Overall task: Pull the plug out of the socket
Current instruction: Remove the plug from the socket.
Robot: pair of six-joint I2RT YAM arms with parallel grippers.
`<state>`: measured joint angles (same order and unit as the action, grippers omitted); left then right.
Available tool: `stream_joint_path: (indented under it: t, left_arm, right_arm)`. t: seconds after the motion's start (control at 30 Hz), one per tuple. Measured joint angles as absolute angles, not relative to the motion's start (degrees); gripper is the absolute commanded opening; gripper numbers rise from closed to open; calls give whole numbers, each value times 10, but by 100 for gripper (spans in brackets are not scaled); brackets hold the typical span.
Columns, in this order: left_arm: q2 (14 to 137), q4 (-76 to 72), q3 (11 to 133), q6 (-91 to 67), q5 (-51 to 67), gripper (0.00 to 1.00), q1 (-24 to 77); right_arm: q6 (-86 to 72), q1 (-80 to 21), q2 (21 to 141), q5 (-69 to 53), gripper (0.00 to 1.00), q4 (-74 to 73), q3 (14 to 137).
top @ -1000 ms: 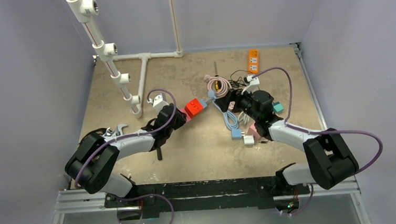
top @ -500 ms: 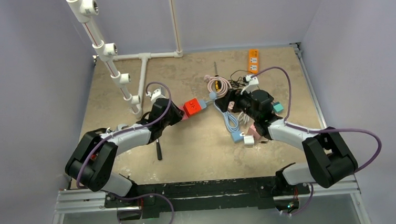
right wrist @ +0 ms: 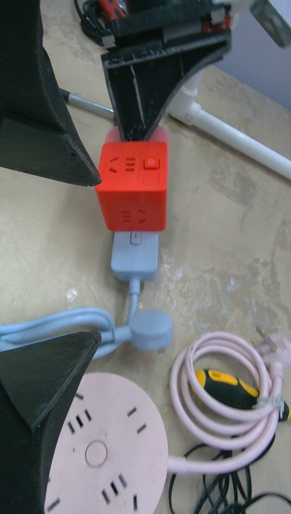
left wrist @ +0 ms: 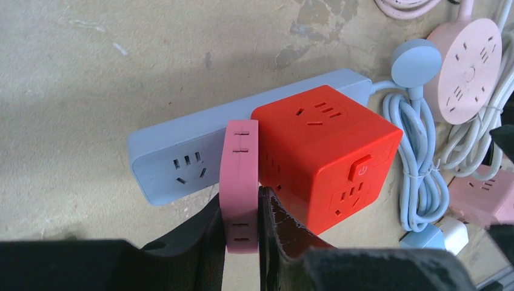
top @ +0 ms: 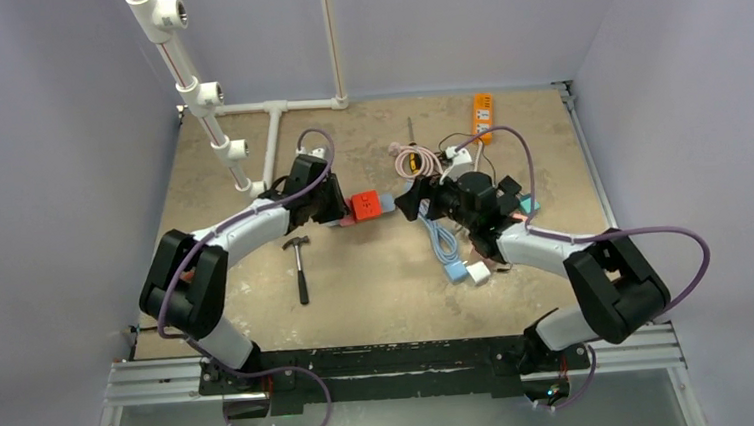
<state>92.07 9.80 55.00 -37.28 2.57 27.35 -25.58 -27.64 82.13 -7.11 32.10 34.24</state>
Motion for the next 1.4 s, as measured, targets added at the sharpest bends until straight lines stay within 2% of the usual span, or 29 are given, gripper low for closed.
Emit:
stream_joint_path:
  t: [0.3, 0.7, 1.13, 1.4]
  left_arm:
    - [994, 145, 641, -300, 113, 0, 253]
    - [1003, 133, 642, -278, 159, 0, 237]
    - [1006, 129, 641, -277, 180, 0, 229]
    - [1006, 125, 641, -269, 177, 0, 225]
  right_arm:
    - [-248, -377, 821, -26, 95, 309, 378]
    - [-327, -457, 799, 122, 96, 202, 415]
    - [-375, -510, 960, 234, 92, 103, 569]
    - [-396, -521, 978, 282, 89, 52, 602]
